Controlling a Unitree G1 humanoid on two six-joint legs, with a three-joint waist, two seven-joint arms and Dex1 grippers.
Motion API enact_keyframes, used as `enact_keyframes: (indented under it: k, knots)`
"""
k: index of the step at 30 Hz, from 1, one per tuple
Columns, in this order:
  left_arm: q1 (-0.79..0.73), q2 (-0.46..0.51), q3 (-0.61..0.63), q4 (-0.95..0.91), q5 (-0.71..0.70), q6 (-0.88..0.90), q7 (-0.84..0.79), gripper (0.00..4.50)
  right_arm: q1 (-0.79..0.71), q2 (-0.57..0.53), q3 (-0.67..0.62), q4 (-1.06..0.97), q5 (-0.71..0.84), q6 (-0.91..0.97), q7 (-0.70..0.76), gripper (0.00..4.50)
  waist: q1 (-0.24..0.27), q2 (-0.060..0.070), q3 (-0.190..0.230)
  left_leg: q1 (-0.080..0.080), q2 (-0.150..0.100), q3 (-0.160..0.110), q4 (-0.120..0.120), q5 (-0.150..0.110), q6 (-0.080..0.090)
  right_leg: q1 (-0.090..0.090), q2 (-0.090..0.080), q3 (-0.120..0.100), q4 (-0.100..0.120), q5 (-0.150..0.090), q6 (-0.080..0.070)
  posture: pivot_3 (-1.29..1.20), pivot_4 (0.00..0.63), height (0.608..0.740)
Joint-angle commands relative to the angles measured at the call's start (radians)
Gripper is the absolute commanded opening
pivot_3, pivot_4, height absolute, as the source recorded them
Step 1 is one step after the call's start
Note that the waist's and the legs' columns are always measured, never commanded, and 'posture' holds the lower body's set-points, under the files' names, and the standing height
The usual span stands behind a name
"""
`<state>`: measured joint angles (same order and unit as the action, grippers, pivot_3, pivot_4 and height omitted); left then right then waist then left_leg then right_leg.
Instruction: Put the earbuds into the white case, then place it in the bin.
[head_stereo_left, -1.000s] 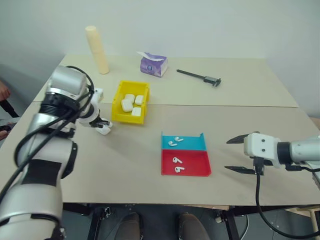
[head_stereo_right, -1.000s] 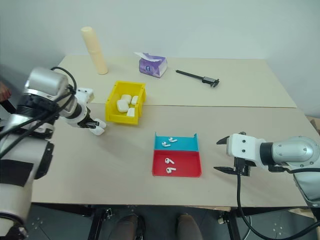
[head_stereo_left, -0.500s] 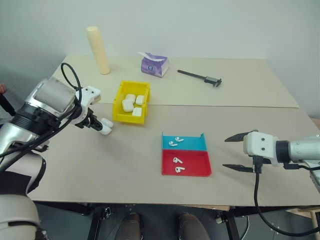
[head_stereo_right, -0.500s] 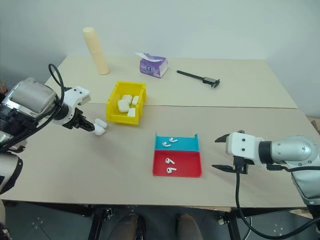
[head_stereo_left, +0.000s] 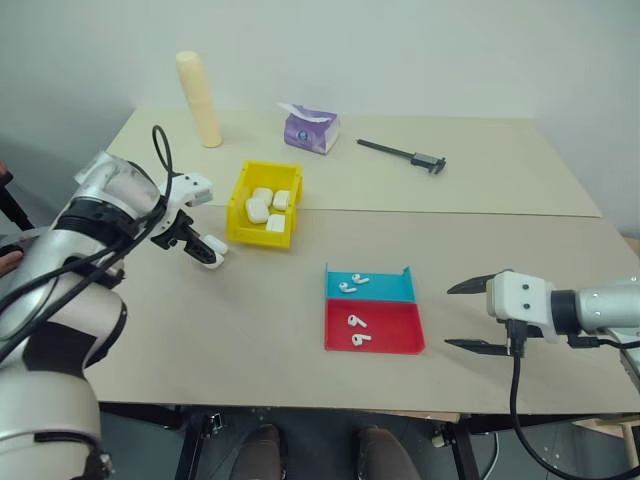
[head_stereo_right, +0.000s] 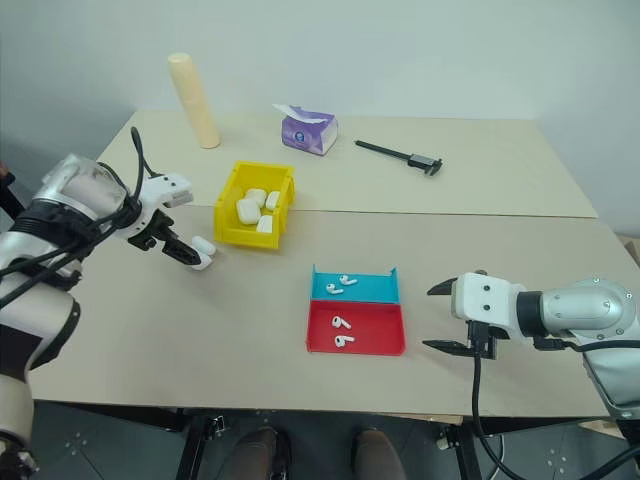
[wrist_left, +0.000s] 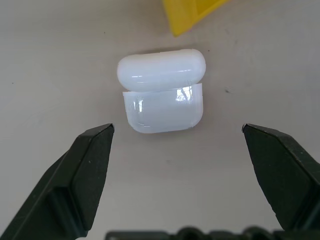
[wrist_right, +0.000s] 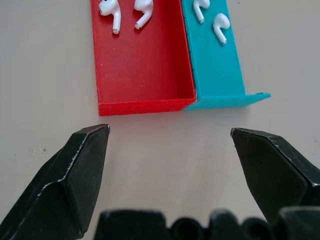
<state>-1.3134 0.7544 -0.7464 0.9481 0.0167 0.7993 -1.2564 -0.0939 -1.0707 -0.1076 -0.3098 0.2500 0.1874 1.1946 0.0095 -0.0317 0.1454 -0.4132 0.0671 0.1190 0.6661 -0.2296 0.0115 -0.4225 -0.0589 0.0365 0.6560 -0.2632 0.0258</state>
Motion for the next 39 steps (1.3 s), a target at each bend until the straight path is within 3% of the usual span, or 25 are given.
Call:
enact_keyframes:
  k: [1,14,38,39]
  knots:
    - [-0.02,-0.034,0.048,0.09,0.065,-0.055,0.014,4.47,0.008,-0.012,-0.047,-0.034,0.016,0.016,-0.01,4.5,0.0,0.0,0.0,0.0,0.0,0.0,0.0,0.0,0.0,0.0,0.0,0.0,0.0,0.0,0.0,0.0,0.15,0.74]
    - [-0.041,-0.149,0.182,0.265,0.181,-0.041,0.092,4.47,0.025,-0.012,-0.045,-0.022,-0.008,-0.002,-0.02,4.5,-0.001,0.0,0.0,-0.001,0.0,-0.001,0.001,-0.001,0.001,0.0,0.0,-0.001,0.0,0.0,0.0,0.0,0.15,0.74]
    - [-0.035,-0.203,0.281,0.305,0.287,-0.023,0.13,4.47,0.045,0.0,-0.034,-0.025,-0.04,-0.009,-0.032,4.5,-0.001,0.0,0.0,-0.001,0.0,-0.002,0.001,-0.001,0.001,0.001,0.0,-0.002,0.001,0.0,0.0,0.0,0.15,0.74]
    - [-0.035,-0.205,0.285,0.308,0.288,-0.012,0.137,4.29,0.045,0.0,-0.034,-0.025,-0.041,-0.009,-0.032,4.5,-0.001,0.0,0.0,-0.001,0.0,-0.002,0.001,-0.001,0.001,0.001,0.0,-0.002,0.001,0.0,0.0,0.0,0.15,0.74]
